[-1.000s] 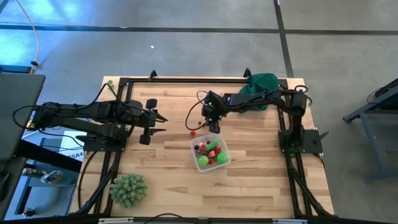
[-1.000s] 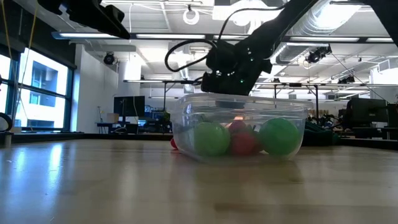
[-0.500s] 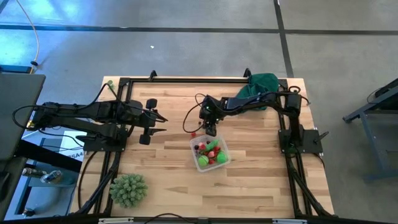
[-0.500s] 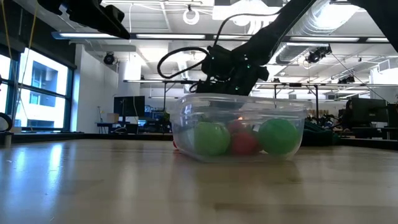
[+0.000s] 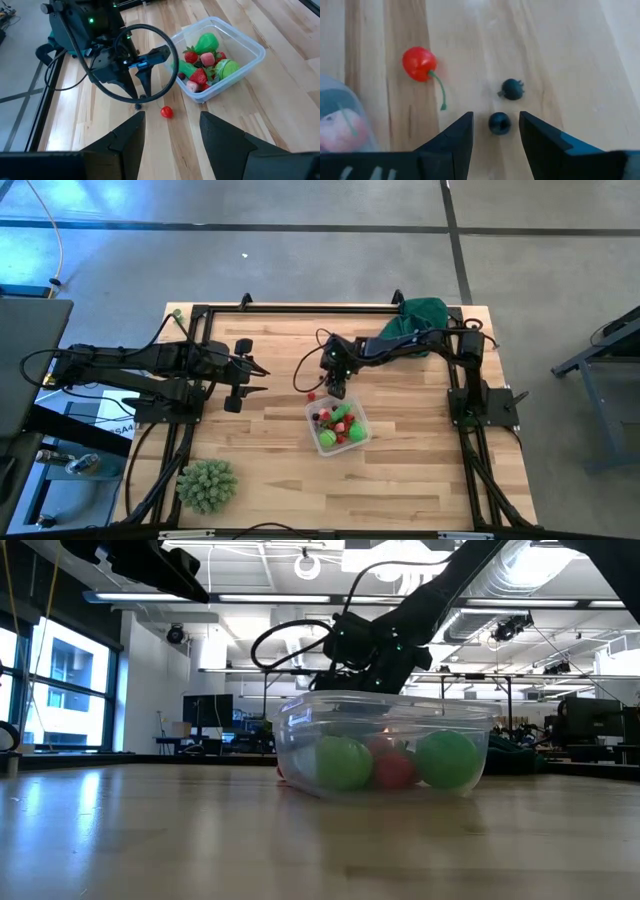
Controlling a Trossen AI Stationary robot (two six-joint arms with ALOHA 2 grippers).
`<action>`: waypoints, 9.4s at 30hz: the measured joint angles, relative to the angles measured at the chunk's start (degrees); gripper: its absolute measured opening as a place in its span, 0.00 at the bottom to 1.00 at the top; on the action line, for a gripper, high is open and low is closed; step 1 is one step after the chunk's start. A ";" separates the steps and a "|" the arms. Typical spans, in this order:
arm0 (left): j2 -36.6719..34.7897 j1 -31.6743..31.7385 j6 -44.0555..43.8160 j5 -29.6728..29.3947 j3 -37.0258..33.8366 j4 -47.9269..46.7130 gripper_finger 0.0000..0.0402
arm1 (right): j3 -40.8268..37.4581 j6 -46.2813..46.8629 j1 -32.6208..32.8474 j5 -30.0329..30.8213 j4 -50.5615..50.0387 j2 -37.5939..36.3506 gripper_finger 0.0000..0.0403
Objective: Pick and placing Produce into tupperware
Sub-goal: Put the blueberry into the transparent container
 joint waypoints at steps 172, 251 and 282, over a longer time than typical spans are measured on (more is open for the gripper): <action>0.00 0.00 0.01 -0.01 -0.01 0.01 0.45 | 3.37 -42.01 -1.66 -7.06 -2.92 2.58 0.20; 0.00 -0.01 -0.01 -0.01 -0.01 0.01 0.45 | 3.37 -7.49 18.25 -1.42 -7.82 -5.44 0.10; 0.00 -0.02 0.01 -0.01 -0.01 -0.01 0.45 | 3.34 -8.08 14.49 7.11 -6.55 -12.72 0.27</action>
